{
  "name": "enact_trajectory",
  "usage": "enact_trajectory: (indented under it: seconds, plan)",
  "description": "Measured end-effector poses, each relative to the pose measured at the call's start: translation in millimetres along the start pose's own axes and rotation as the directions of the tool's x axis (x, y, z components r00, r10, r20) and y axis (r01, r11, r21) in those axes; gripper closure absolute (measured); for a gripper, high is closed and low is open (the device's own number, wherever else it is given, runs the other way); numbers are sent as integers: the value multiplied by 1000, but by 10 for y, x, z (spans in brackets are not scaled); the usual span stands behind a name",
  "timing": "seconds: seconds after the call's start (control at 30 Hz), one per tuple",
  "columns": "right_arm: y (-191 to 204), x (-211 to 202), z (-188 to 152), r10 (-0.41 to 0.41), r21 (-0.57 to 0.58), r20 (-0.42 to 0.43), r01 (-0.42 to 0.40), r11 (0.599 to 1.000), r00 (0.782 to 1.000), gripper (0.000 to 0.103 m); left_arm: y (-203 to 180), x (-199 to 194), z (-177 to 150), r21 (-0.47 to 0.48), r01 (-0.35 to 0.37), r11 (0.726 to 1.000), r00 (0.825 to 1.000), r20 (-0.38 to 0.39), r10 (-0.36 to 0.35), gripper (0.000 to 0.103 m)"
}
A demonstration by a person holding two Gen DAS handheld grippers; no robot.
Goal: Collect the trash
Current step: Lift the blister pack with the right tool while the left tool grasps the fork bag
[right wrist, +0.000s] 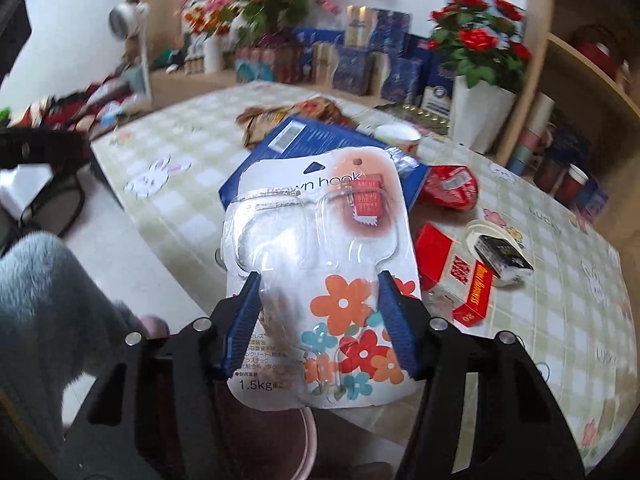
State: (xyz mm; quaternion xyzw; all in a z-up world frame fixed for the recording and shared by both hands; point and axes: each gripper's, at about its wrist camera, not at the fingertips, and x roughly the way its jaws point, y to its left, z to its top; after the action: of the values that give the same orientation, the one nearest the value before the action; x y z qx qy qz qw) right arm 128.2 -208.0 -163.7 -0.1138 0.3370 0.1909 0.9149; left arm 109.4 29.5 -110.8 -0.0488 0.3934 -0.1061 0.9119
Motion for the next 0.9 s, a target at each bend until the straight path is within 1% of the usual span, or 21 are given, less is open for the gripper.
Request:
enact_trajectory:
  seconds: [0.1,0.23,0.3,0.33,0.37,0.47,0.5,0.57,0.6,0.63,0.67,0.7,0.77,0.9]
  plan:
    - [-50,-101,-12,-25,52,32,23,998,999,44,8,9,3,-6,11,1000,1000,1,-11,6]
    - [-218,-227,-40,-72,146,64,62,987,995,44,-53,38,3,19,13,1000,1000,9,-13,6]
    - [-316,-236,-58,-84,181,61,72,981,995,44,-126,85,0,46,28,999,1000,10,-28,12]
    - [-365,-224,-76,-91,196,54,79,977,994,44,-168,120,-5,62,37,997,999,6,-37,19]
    - [-398,-210,-89,-98,203,48,87,975,994,44,-243,194,-11,88,56,995,998,-9,-56,25]
    - [-487,-210,-133,-116,233,44,102,967,992,44,-431,414,-50,126,129,984,991,-60,-122,36]
    - [-507,-218,-139,-119,241,48,104,965,992,44,-524,521,-68,139,163,977,984,-90,-151,37]
    - [-545,-261,-160,-130,263,59,110,958,990,44,-693,701,-91,161,209,965,973,-129,-189,41]
    - [-572,-281,-166,-133,274,63,111,955,989,44,-781,814,-109,173,225,959,968,-148,-201,42]
    - [-592,-303,-184,-136,280,67,112,953,989,44,-853,923,-125,176,235,956,964,-167,-207,45]
    - [-615,-328,-198,-139,287,71,113,951,988,44,-908,1026,-132,173,243,954,959,-188,-210,48]
    - [-637,-349,-209,-143,291,72,116,950,987,44,-973,1159,-134,165,248,955,954,-214,-210,49]
    - [-687,-397,-235,-151,302,74,122,946,986,44,-1016,1275,-114,148,247,958,952,-223,-211,51]
    - [-765,-505,-281,-163,325,83,128,937,983,44,-1064,1377,-6,111,239,965,955,-206,-213,51]
